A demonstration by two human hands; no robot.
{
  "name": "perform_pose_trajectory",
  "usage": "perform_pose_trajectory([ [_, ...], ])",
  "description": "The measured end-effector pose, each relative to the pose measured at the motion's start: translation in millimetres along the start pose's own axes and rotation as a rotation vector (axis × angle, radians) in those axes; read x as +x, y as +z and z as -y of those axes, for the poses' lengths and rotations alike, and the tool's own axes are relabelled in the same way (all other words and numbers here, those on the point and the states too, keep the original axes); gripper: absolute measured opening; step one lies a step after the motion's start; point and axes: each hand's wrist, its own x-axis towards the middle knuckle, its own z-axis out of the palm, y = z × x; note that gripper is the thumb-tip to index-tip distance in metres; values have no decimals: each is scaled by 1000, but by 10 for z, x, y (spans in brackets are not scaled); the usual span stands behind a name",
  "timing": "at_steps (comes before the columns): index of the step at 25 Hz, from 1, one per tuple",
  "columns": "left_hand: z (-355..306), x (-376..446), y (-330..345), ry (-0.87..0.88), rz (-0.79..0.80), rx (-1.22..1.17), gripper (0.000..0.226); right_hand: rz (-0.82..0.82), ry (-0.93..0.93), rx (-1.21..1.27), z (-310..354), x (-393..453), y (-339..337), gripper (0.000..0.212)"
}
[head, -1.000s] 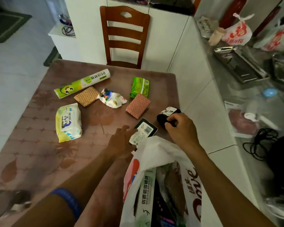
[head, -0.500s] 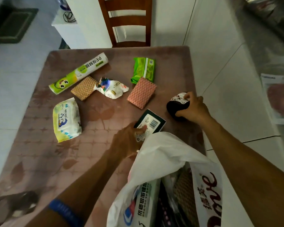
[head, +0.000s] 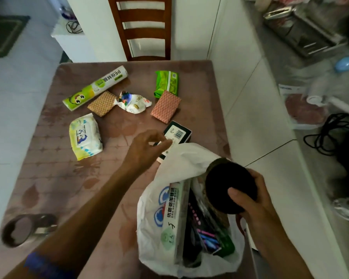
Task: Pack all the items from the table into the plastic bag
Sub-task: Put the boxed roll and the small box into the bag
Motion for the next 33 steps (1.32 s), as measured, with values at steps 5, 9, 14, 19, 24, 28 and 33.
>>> perform_pose_trajectory([
  [5,-20,-532,236,366,444,1043,53,43,141,-326,-402,-8,223,50],
  [9,-284,-381,286,270,181,794,72,-226,-155,-705,-406,350,414,59],
  [14,-333,-456,266,460,112,659,66,-373,-323,-1106,-408,350,373,74],
  [19,-101,-576,198,326,-20,62,47,-381,-642,-939,-365,-13,406,34],
  [24,492,-65,362,-58,-39,539,59,-379,-584,-817,-357,-115,381,24],
  [28,664,348,586,-179,128,646,80,-371,-499,-847,-635,-334,131,18],
  [33,625,510,821,-200,-23,534,67,-309,-415,-1024,-819,-364,11,17],
])
